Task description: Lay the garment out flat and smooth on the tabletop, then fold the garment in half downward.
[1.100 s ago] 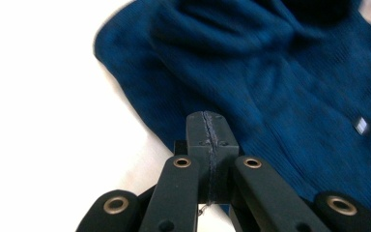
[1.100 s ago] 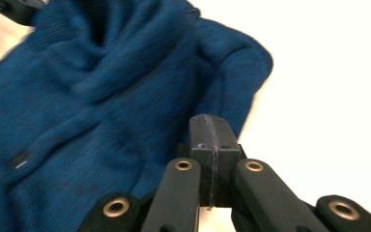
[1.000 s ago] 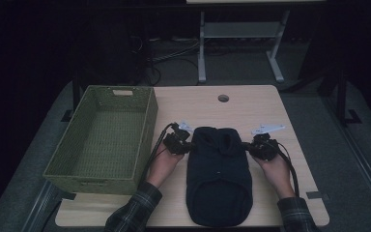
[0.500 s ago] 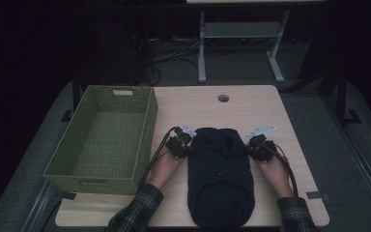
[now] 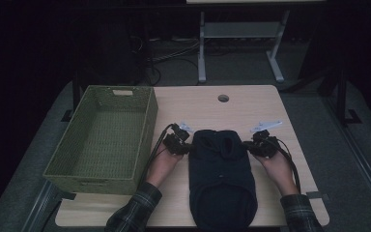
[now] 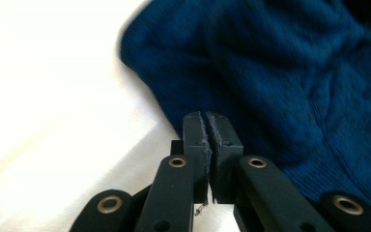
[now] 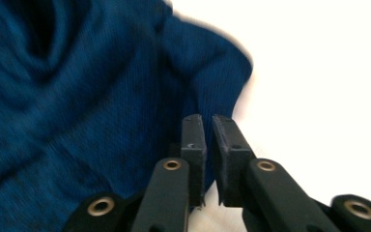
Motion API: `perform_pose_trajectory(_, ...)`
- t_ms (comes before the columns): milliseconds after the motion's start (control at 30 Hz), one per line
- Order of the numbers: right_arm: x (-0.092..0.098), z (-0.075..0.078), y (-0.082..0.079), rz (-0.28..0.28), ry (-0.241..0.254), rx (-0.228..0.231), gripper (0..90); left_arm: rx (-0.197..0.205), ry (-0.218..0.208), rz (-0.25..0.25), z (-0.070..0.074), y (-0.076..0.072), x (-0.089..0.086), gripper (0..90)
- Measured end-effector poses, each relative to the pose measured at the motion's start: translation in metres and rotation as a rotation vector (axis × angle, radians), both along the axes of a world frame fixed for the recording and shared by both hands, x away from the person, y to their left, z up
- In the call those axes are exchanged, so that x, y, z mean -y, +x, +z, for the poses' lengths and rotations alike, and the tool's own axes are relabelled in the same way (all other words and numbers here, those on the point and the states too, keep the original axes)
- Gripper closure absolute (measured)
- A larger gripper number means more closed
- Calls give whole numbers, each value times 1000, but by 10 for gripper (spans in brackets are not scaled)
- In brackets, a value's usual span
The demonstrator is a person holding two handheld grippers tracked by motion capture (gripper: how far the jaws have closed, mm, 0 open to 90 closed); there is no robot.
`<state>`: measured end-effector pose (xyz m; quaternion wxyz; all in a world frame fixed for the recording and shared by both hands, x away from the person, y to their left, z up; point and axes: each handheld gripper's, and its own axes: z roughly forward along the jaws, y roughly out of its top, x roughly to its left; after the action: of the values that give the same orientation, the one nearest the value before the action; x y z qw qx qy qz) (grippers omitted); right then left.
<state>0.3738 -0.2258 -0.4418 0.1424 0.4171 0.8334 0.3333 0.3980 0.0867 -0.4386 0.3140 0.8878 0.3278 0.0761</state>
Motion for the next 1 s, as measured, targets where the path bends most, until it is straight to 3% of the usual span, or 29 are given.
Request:
perform_pose_trajectory(33,0,5,2,4,11,3,799,8,-22,20,3,3,-1,852)
perform_pose_trajectory(167,-3,20,18,9,22,21,706,28,-40,49,13,18,-3,773)
perform_pose_trajectory(267,-5,25,28,12,26,22,645,41,-43,61,15,27,-1,728)
perform_pose_trajectory(433,-9,28,41,15,31,19,617,44,-50,76,15,42,3,662)
perform_pose_trajectory(533,-10,27,51,11,30,8,598,48,-50,80,14,50,7,589)
perform_pose_trajectory(567,-10,24,56,1,40,28,600,50,-58,86,13,55,8,579)
perform_pose_trajectory(633,-9,20,62,0,42,-2,587,62,-27,85,9,60,12,535)
perform_pose_trajectory(700,-9,16,67,3,45,-12,587,62,-23,82,6,64,13,504)
perform_pose_trajectory(800,-11,11,72,6,43,-33,583,56,-40,79,2,67,15,475)
perform_pose_trajectory(1000,-13,-1,76,16,41,-60,568,36,-17,67,-10,70,18,433)
